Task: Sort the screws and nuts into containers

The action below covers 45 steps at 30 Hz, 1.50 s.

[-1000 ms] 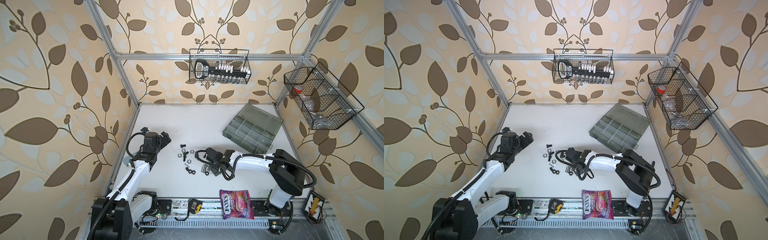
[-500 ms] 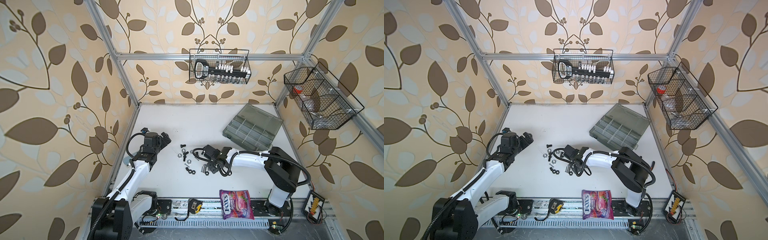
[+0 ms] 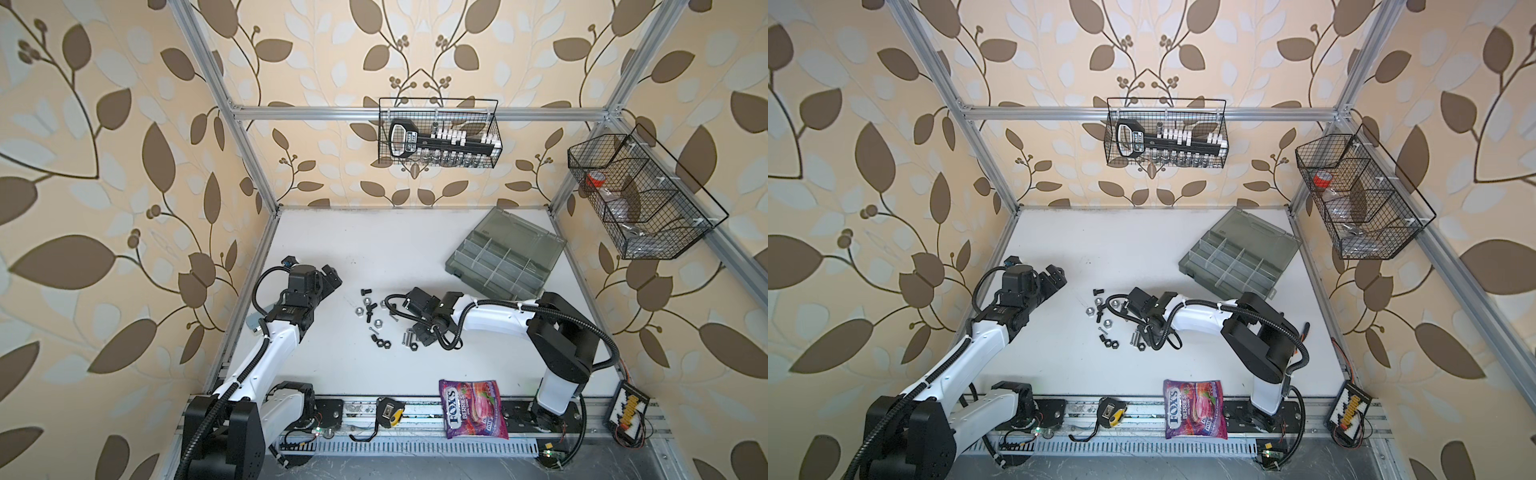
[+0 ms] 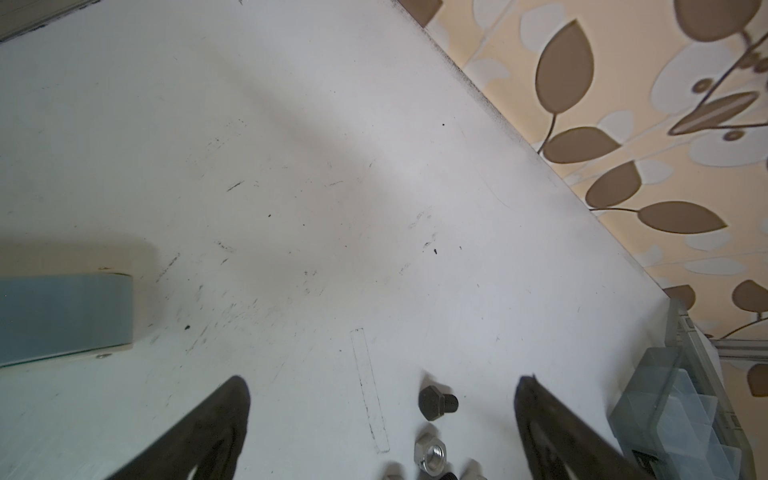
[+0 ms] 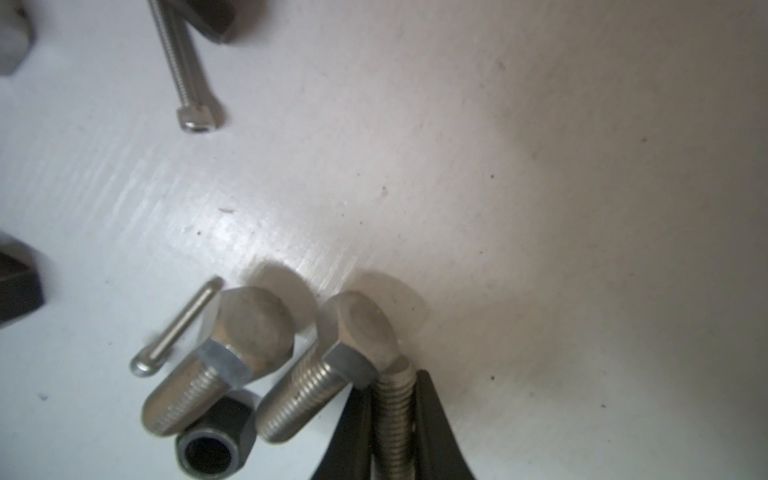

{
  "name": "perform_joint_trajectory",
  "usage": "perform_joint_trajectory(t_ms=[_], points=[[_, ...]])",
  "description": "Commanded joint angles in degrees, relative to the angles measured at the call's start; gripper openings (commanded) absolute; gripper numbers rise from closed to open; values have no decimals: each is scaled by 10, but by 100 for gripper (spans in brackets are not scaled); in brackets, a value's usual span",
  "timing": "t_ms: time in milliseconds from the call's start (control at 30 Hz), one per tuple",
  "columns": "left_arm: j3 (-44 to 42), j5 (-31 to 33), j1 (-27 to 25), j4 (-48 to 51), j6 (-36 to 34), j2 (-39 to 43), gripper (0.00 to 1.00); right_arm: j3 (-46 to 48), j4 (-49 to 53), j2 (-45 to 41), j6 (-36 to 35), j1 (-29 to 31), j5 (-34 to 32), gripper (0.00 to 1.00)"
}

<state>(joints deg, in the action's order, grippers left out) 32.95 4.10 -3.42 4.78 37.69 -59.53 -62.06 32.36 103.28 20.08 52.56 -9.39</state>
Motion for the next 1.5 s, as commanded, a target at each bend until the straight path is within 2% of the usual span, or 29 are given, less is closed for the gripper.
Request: perform_joint_trajectory(t_ms=[0,200,333,433,667,867,1133,1467], points=[[24,16,-2,1,-3,6,99,4,27,-6,12,-9,9,0],[27,23,-2,8,-3,10,99,11,28,-70,36,-53,0,0],[28,25,-2,8,-3,12,99,18,28,-124,53,-104,-9,0],[30,23,-2,8,-2,11,99,28,25,-164,59,-163,-6,0],[35,14,-2,5,-1,3,99,53,18,-226,56,-342,5,0],[31,1,-2,-5,-3,-3,99,88,-28,-262,68,-468,33,0],[35,-10,-2,-4,-5,-12,99,108,-47,-274,68,-537,24,0],[38,-12,-2,-2,-5,-14,99,146,-59,-269,55,-604,65,0]])
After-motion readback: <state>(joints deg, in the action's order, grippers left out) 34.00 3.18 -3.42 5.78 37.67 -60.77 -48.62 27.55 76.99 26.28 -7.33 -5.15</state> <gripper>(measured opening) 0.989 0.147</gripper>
